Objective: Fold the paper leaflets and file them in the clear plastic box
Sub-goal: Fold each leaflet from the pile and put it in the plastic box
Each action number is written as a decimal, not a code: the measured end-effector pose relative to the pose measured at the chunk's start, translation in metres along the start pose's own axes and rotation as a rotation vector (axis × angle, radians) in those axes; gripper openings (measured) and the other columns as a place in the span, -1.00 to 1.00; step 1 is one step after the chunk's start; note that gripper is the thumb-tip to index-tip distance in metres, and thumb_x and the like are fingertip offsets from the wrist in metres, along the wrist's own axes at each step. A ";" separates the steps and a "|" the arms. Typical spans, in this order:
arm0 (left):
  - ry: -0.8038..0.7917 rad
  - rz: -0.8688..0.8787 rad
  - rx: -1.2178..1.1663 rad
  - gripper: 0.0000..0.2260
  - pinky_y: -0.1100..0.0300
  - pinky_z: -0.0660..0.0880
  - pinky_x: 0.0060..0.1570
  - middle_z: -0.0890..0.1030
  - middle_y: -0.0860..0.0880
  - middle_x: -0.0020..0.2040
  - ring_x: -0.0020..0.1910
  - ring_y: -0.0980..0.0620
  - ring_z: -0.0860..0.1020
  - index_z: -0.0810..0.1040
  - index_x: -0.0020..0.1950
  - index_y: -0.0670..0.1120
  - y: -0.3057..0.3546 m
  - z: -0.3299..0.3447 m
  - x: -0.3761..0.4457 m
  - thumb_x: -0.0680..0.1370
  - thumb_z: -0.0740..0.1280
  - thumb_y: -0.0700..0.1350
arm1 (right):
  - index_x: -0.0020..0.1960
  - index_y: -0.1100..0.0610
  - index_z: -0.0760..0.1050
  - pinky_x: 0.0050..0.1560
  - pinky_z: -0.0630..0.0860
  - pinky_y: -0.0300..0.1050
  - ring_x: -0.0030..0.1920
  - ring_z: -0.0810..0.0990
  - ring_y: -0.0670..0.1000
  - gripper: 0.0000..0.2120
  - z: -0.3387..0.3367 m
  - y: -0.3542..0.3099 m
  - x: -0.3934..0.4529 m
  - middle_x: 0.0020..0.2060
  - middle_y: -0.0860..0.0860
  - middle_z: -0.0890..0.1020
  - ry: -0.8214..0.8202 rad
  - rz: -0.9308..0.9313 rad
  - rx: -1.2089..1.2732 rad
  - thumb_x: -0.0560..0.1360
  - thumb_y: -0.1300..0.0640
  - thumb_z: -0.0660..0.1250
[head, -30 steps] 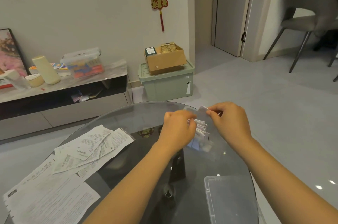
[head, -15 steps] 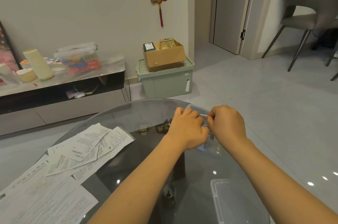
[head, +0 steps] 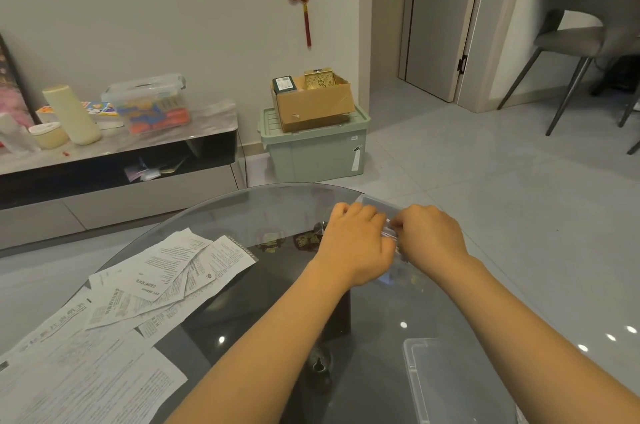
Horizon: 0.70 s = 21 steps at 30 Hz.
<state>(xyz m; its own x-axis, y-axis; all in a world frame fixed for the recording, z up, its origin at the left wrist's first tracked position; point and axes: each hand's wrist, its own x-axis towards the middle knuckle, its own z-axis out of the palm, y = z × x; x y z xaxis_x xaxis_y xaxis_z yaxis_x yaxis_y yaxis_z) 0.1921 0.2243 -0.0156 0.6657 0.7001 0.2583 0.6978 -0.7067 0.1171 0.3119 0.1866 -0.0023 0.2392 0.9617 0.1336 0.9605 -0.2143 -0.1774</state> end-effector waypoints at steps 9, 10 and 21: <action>-0.175 -0.053 0.103 -0.41 0.09 0.14 0.26 0.51 -0.08 0.18 0.16 -0.03 0.38 0.48 0.16 -0.13 0.007 -0.007 0.006 0.43 -0.21 0.05 | 0.19 0.11 0.57 -0.03 0.47 -0.15 0.09 0.57 0.11 -0.68 -0.012 0.009 -0.012 0.09 0.07 0.64 0.117 0.014 0.222 0.52 0.28 0.18; -0.162 -0.065 0.081 -0.42 0.09 0.12 0.27 0.50 -0.08 0.21 0.20 -0.03 0.37 0.47 0.18 -0.14 0.008 -0.010 0.004 0.43 -0.20 0.05 | 0.20 0.12 0.56 0.02 0.44 -0.15 0.13 0.55 0.08 -0.69 -0.015 0.010 -0.015 0.12 0.06 0.62 0.147 -0.006 0.252 0.53 0.27 0.18; -0.038 -0.199 0.054 -0.59 0.08 -0.02 0.39 0.29 -0.01 0.45 0.43 0.02 0.19 0.37 0.40 -0.03 0.030 -0.060 -0.092 0.62 0.02 0.09 | 0.13 0.01 0.59 0.03 0.44 -0.14 0.12 0.46 -0.02 -0.78 -0.037 -0.011 -0.087 0.06 -0.03 0.56 0.082 -0.302 0.330 0.50 0.09 0.29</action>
<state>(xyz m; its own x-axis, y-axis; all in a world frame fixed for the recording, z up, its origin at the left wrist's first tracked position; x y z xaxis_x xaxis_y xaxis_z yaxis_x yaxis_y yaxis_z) 0.1356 0.1327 0.0215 0.5219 0.8295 0.1988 0.8290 -0.5481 0.1108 0.2861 0.0989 0.0242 -0.0215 0.9532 0.3014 0.8956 0.1524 -0.4180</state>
